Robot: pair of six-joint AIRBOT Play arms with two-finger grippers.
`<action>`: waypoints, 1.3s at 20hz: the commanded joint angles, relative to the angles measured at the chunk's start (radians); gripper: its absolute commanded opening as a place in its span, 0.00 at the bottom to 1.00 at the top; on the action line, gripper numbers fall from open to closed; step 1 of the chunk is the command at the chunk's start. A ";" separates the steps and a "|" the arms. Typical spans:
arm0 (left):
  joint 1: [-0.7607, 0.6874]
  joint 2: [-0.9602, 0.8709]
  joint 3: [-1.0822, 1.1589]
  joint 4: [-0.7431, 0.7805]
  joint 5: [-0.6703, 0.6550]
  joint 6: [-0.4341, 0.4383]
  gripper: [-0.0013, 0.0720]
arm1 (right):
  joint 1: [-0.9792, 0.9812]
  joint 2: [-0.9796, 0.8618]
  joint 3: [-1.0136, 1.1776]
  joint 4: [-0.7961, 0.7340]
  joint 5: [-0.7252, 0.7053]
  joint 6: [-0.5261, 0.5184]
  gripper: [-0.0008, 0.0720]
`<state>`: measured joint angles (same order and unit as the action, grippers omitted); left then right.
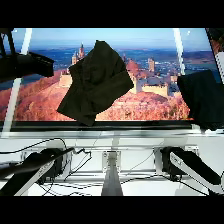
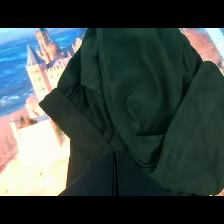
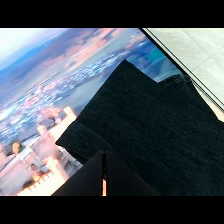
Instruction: Fold the clothes and pants, and hang the long-sleeved shirts on hangers.
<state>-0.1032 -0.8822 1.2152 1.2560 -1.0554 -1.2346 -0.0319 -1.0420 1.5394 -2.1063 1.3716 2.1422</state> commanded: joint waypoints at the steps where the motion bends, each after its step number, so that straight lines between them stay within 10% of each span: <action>1: 0.001 0.000 0.000 0.000 0.000 0.000 0.05 | 0.000 0.000 0.000 0.000 0.000 0.000 0.06; 18: 0.001 0.000 0.000 0.000 0.001 0.000 0.05 | 0.002 -0.005 -0.001 0.191 -0.266 -0.012 0.06; 22: 0.001 0.000 0.000 0.000 0.001 0.000 0.05 | 0.138 -0.053 -0.040 0.744 -0.211 -0.685 0.06; 26: 0.001 -0.001 0.000 0.002 -0.007 0.000 0.05 | 0.459 -0.134 -0.108 0.868 -0.186 -1.027 0.06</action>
<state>-0.1032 -0.8822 1.2152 1.2564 -1.0573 -1.2346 0.2440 -1.1271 1.4693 -1.4124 1.1690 1.4353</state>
